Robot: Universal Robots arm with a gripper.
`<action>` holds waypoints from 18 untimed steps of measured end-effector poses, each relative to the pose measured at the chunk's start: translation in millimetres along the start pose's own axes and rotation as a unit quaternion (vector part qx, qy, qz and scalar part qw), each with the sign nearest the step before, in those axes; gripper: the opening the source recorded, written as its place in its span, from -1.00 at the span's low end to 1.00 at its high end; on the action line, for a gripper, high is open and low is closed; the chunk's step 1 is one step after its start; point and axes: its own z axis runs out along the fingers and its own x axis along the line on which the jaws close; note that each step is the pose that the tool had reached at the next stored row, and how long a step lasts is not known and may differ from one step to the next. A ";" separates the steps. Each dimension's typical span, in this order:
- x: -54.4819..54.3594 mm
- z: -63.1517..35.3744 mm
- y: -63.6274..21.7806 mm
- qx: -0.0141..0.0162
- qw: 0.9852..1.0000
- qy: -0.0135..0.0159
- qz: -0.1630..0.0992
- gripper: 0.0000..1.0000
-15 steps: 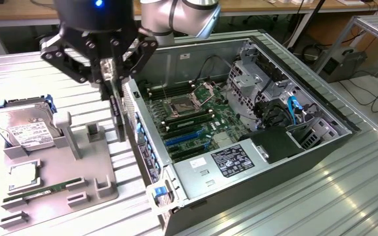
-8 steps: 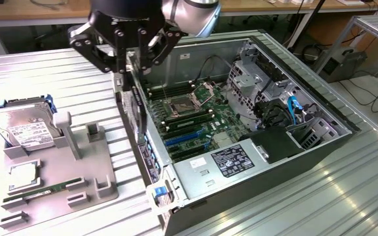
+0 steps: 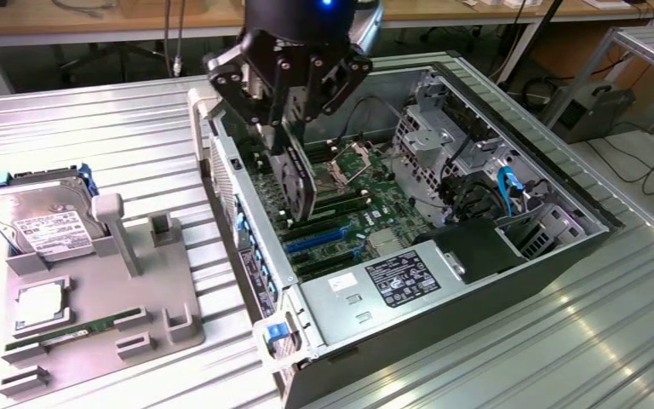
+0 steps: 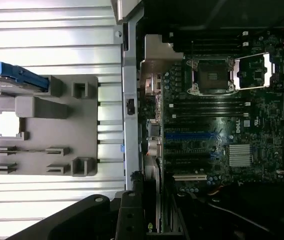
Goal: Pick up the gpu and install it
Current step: 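Pick up the gpu and move the gpu toward the slot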
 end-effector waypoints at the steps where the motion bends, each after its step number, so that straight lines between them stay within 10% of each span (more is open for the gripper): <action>1: -9.4 3.6 0.8 0.000 1.000 0.001 0.000 -0.47; 18: -96.3 39.4 11.4 0.004 1.000 0.005 0.000 -0.47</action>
